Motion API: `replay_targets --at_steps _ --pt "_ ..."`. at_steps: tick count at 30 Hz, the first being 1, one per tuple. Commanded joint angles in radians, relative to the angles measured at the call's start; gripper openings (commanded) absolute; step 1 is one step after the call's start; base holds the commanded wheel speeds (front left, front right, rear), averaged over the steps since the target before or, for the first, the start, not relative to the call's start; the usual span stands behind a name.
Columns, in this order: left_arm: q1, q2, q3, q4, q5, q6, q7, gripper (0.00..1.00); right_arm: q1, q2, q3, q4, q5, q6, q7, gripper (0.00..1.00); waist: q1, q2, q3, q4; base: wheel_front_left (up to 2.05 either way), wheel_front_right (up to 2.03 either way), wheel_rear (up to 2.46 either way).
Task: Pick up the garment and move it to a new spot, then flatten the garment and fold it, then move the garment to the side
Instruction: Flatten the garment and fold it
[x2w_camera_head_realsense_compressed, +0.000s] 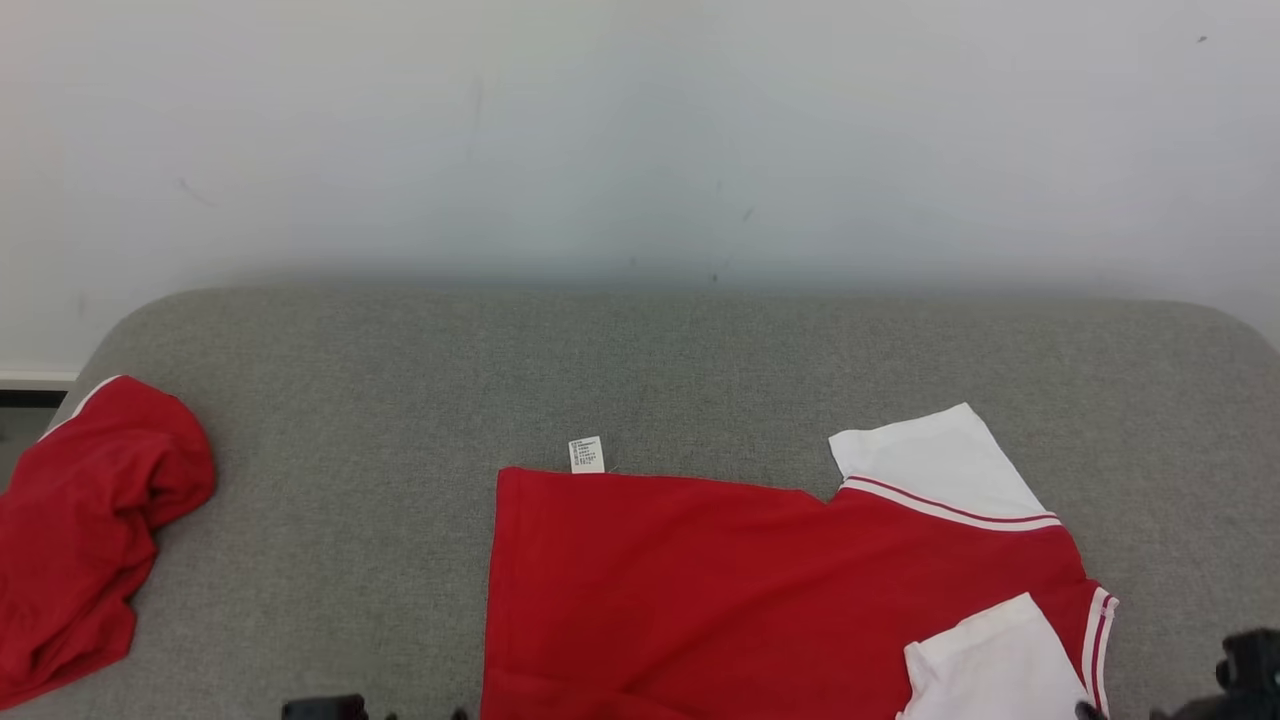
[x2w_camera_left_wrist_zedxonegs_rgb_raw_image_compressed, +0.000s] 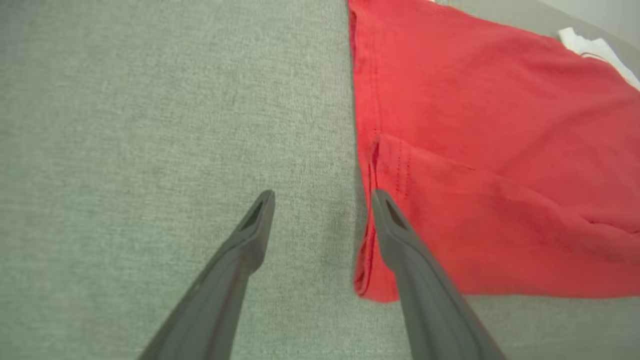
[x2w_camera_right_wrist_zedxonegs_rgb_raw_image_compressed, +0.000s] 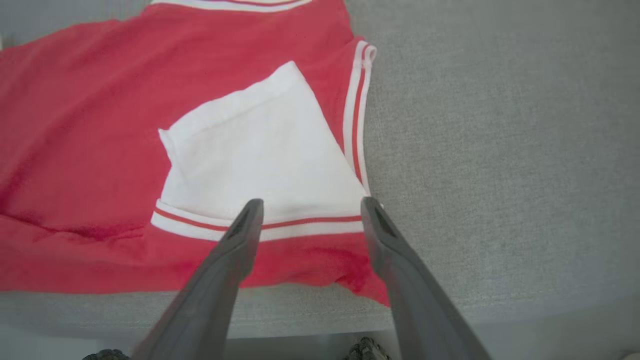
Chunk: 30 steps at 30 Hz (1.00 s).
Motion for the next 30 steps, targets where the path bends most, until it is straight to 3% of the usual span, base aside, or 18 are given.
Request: replay_targets --at_steps 1,9,16,22,30 --pt "-0.04 0.002 0.003 -0.007 0.011 0.004 0.007 1.0 -0.049 -0.024 0.011 -0.013 0.004 -0.002 0.011 1.0 0.0001 0.0 0.006 0.001 0.0 0.0 0.0" --pt "-0.26 -0.016 -0.044 0.056 0.067 -0.026 0.096 1.0 -0.286 -0.078 0.065 0.039 -0.026 -0.002 0.04 1.0 0.0001 0.0 0.065 0.001 0.0 0.0 0.0" --pt "-0.524 -0.055 -0.096 0.222 0.124 -0.061 0.191 1.0 -0.507 -0.094 0.198 0.129 -0.053 -0.002 0.014 1.0 0.0001 0.0 0.179 -0.032 0.0 0.0 0.0" --pt "-0.667 -0.06 -0.111 0.381 0.159 -0.079 0.206 1.0 -0.624 -0.069 0.274 0.198 -0.036 -0.002 -0.04 1.0 0.0001 0.0 0.246 -0.085 0.0 0.0 0.0" --pt "-0.738 -0.087 -0.097 0.505 0.148 -0.091 0.144 1.0 -0.65 -0.106 0.293 0.243 -0.01 -0.002 -0.096 1.0 0.0001 0.0 0.287 -0.104 0.0 0.0 0.0"
